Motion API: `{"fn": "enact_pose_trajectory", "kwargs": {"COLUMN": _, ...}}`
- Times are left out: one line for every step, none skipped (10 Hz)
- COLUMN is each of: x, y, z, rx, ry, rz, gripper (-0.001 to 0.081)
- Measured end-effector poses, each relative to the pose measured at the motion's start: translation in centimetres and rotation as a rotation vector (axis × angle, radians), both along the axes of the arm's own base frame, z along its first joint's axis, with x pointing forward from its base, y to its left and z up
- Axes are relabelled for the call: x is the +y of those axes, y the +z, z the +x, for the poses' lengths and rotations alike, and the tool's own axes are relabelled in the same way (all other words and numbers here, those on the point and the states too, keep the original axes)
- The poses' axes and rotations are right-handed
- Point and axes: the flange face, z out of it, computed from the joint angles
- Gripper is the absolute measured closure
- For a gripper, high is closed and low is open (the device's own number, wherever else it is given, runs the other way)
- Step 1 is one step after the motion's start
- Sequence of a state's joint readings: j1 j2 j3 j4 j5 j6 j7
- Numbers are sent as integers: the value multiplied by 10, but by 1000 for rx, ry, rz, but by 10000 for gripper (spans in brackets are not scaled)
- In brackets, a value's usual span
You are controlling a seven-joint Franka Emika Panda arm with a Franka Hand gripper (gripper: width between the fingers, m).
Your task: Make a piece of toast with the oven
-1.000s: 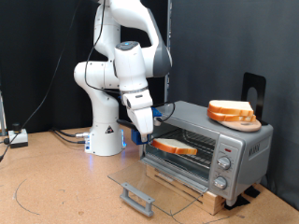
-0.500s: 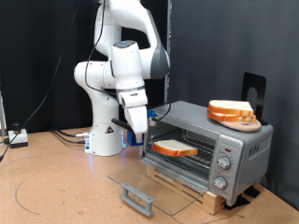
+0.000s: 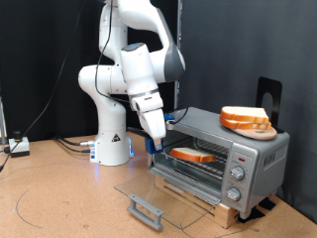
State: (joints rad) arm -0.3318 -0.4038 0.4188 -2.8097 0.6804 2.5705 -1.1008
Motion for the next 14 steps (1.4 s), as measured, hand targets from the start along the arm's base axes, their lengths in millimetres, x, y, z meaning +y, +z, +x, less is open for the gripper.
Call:
{"fn": "enact_pose_trajectory", "kwargs": {"x": 9, "y": 0, "z": -1, "rx": 0, "ry": 12, "rz": 14, "gripper": 342}}
{"fn": "enact_pose_trajectory", "kwargs": {"x": 17, "y": -1, "z": -2, "rx": 4, "ry": 28, "rz": 20, "gripper": 342}}
{"fn": "enact_pose_trajectory", "kwargs": {"x": 23, "y": -2, "z": -4, "rx": 9, "ry": 37, "rz": 20, "gripper": 342}}
{"fn": "enact_pose_trajectory", "kwargs": {"x": 29, "y": -3, "z": -5, "rx": 19, "ry": 41, "rz": 21, "gripper": 342}}
{"fn": "enact_pose_trajectory", "kwargs": {"x": 33, "y": -4, "z": -6, "rx": 28, "ry": 39, "rz": 23, "gripper": 342}}
{"fn": "enact_pose_trajectory", "kwargs": {"x": 36, "y": -5, "z": -7, "rx": 41, "ry": 42, "rz": 26, "gripper": 342}}
{"fn": "enact_pose_trajectory", "kwargs": {"x": 41, "y": -7, "z": -9, "rx": 54, "ry": 42, "rz": 40, "gripper": 342}}
{"fn": "enact_pose_trajectory", "kwargs": {"x": 45, "y": -7, "z": -10, "rx": 65, "ry": 43, "rz": 52, "gripper": 342}}
{"fn": "enact_pose_trajectory", "kwargs": {"x": 46, "y": -7, "z": -11, "rx": 71, "ry": 43, "rz": 56, "gripper": 342}}
{"fn": "enact_pose_trajectory", "kwargs": {"x": 46, "y": -7, "z": -11, "rx": 74, "ry": 35, "rz": 51, "gripper": 342}}
{"fn": "enact_pose_trajectory", "kwargs": {"x": 41, "y": -7, "z": -11, "rx": 81, "ry": 25, "rz": 33, "gripper": 342}}
{"fn": "enact_pose_trajectory", "kwargs": {"x": 31, "y": -7, "z": -9, "rx": 90, "ry": 8, "rz": -3, "gripper": 342}}
{"fn": "enact_pose_trajectory", "kwargs": {"x": 17, "y": -6, "z": -7, "rx": 99, "ry": -16, "rz": -36, "gripper": 342}}
{"fn": "enact_pose_trajectory", "kwargs": {"x": 3, "y": -5, "z": -6, "rx": 106, "ry": -37, "rz": -57, "gripper": 342}}
